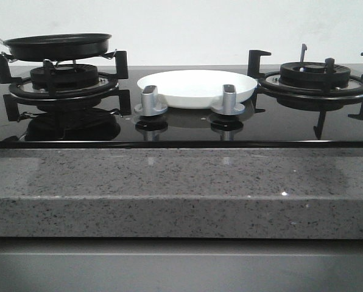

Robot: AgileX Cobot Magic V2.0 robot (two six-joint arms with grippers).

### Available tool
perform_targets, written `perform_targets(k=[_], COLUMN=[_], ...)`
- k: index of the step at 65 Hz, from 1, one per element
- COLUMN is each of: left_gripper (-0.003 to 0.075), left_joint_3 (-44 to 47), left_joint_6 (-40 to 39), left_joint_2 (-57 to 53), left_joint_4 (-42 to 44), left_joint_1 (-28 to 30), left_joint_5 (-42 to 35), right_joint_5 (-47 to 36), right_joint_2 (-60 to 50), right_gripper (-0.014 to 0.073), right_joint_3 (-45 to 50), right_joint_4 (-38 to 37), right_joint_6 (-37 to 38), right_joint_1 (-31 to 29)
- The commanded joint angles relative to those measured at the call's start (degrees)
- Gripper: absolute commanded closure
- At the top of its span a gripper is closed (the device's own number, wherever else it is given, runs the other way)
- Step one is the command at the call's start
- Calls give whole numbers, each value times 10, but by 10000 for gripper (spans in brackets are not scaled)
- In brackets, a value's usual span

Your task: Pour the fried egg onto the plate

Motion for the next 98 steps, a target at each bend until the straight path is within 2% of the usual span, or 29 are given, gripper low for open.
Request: perform_targets(k=[1, 11, 24, 32, 47, 62, 79, 91, 98], left_gripper=[29, 30, 30, 30, 30, 30, 30, 30, 30], left_joint_3=[-23, -23, -23, -23, -23, -23, -23, -23, -23], left_joint_6=[-6, -6, -6, -6, -6, -6, -6, -6, -6], left_joint_2=[8, 8, 8, 8, 8, 8, 8, 8, 8], left_joint_4=[1, 1, 1, 1, 1, 1, 1, 1, 1], left_joint_1=[-5, -5, -5, -5, -5, -5, -5, -5, -5], left_joint_5=[-52, -52, -52, -52, -53, -53, -53, -53, -53], right_joint_5=[-49, -47, -24, -23, -11, 72, 154, 191, 216], right_joint_2=[9, 38, 143, 218, 362, 499, 626, 699, 740], right_gripper=[-31, -31, -29, 15, 55, 55, 58, 180, 215], right_joint_3=[-20, -24, -82, -122, -216, -348, -481, -562, -611], right_joint_4=[4, 10, 39, 47, 48, 48, 83, 102, 104], right_joint_6=[-5, -5, -5, -5, -5, -5, -5, -5, -5], right_joint_1=[-3, -3, -3, 3, 70, 136, 158, 158, 158])
